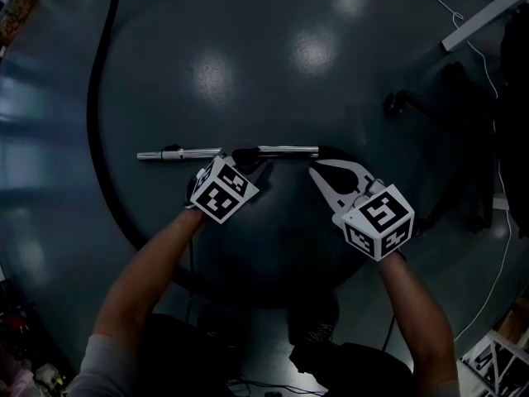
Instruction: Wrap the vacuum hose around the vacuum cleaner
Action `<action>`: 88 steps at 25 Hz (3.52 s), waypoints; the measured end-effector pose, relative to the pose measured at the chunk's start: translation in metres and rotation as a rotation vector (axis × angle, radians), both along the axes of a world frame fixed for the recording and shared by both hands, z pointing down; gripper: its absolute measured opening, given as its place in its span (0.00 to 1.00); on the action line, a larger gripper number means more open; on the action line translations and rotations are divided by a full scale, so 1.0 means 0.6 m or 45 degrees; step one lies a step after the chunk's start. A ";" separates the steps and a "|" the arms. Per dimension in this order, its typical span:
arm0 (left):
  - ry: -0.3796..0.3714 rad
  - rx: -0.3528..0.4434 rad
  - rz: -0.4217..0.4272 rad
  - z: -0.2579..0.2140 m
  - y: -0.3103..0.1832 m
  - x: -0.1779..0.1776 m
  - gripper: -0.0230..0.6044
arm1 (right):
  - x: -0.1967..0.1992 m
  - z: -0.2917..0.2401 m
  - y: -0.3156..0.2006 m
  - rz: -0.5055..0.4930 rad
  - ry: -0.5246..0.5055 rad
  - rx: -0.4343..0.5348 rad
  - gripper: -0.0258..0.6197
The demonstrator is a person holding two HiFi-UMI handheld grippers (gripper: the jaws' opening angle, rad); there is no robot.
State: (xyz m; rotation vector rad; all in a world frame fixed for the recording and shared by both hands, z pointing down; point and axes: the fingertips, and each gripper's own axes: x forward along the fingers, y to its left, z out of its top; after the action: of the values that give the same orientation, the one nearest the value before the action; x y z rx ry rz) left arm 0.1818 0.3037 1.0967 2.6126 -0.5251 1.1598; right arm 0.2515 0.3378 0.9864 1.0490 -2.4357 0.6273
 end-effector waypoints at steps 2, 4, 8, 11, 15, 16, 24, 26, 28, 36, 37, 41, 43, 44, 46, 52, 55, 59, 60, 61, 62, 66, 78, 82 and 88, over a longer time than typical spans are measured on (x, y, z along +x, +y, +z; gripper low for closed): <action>-0.021 0.002 0.049 0.029 -0.004 0.006 0.24 | 0.005 0.019 0.002 0.008 0.008 -0.010 0.05; -0.046 0.002 0.115 0.057 -0.008 0.011 0.30 | 0.007 0.035 0.003 0.022 0.005 -0.016 0.05; -0.114 -0.015 0.232 0.105 -0.018 0.019 0.39 | 0.012 0.061 0.013 0.046 -0.005 -0.023 0.05; -0.165 -0.052 0.330 0.131 -0.016 0.027 0.39 | 0.017 0.077 0.027 0.058 -0.011 -0.041 0.05; -0.243 -0.080 0.418 0.157 -0.015 0.029 0.40 | 0.017 0.093 0.056 0.033 0.001 -0.065 0.05; -0.260 -0.085 0.425 0.160 -0.018 0.030 0.39 | 0.021 0.094 0.060 0.039 -0.002 -0.066 0.05; -0.385 -0.073 0.513 0.187 -0.038 0.037 0.39 | 0.060 0.093 0.068 0.121 -0.028 -0.064 0.05; -0.407 -0.099 0.540 0.189 -0.038 0.037 0.39 | 0.068 0.091 0.072 0.132 -0.027 -0.061 0.05; -0.423 -0.128 0.558 0.190 -0.040 0.035 0.39 | 0.077 0.092 0.075 0.150 -0.027 -0.062 0.05; -0.474 -0.105 0.603 0.187 -0.012 0.030 0.33 | 0.089 0.093 0.106 0.042 0.064 -0.092 0.05; -0.486 -0.088 0.614 0.184 -0.009 0.026 0.33 | 0.093 0.093 0.117 0.005 0.094 -0.102 0.05; -0.493 -0.069 0.573 0.167 0.005 -0.004 0.32 | 0.110 0.086 0.154 -0.020 0.125 -0.144 0.05; -0.483 -0.060 0.546 0.152 0.014 -0.015 0.32 | 0.113 0.083 0.165 -0.020 0.131 -0.156 0.05; -0.479 -0.057 0.537 0.142 0.018 -0.021 0.32 | 0.112 0.082 0.167 -0.024 0.141 -0.158 0.05; -0.477 -0.051 0.513 0.116 0.023 -0.036 0.32 | 0.109 0.076 0.161 -0.032 0.161 -0.149 0.05; -0.468 0.007 0.406 0.018 0.035 -0.075 0.32 | 0.068 0.038 0.138 -0.063 0.081 -0.156 0.05; -0.478 0.032 0.354 -0.025 0.043 -0.098 0.32 | 0.019 0.014 0.135 -0.107 0.003 -0.159 0.05; -0.478 0.076 0.216 -0.078 0.026 -0.130 0.32 | -0.030 -0.028 0.087 -0.149 -0.064 -0.069 0.05; -0.476 0.089 0.181 -0.093 0.021 -0.136 0.32 | -0.039 -0.040 0.072 -0.153 -0.076 -0.043 0.11; -0.474 0.103 0.148 -0.108 0.018 -0.143 0.32 | -0.049 -0.053 0.056 -0.151 -0.091 -0.018 0.14; -0.473 0.115 0.118 -0.123 0.017 -0.149 0.32 | -0.059 -0.067 0.042 -0.142 -0.113 0.005 0.16; -0.456 0.149 -0.001 -0.176 0.017 -0.180 0.32 | -0.117 -0.132 -0.010 -0.078 -0.257 0.069 0.30; -0.379 0.169 -0.459 -0.287 0.041 -0.299 0.32 | -0.264 -0.207 -0.105 0.173 -0.594 -0.021 0.39; -0.334 0.116 -0.586 -0.290 0.080 -0.344 0.31 | -0.336 -0.173 -0.086 0.136 -0.642 -0.136 0.48; -0.313 0.067 -0.734 -0.280 0.141 -0.383 0.31 | -0.438 -0.094 -0.032 0.073 -0.848 -0.451 0.53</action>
State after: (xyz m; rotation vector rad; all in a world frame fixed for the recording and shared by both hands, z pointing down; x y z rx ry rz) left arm -0.0482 0.3882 0.9288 2.1295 -1.2668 1.2631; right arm -0.0111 0.3184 0.9299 0.8522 -2.6655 1.5691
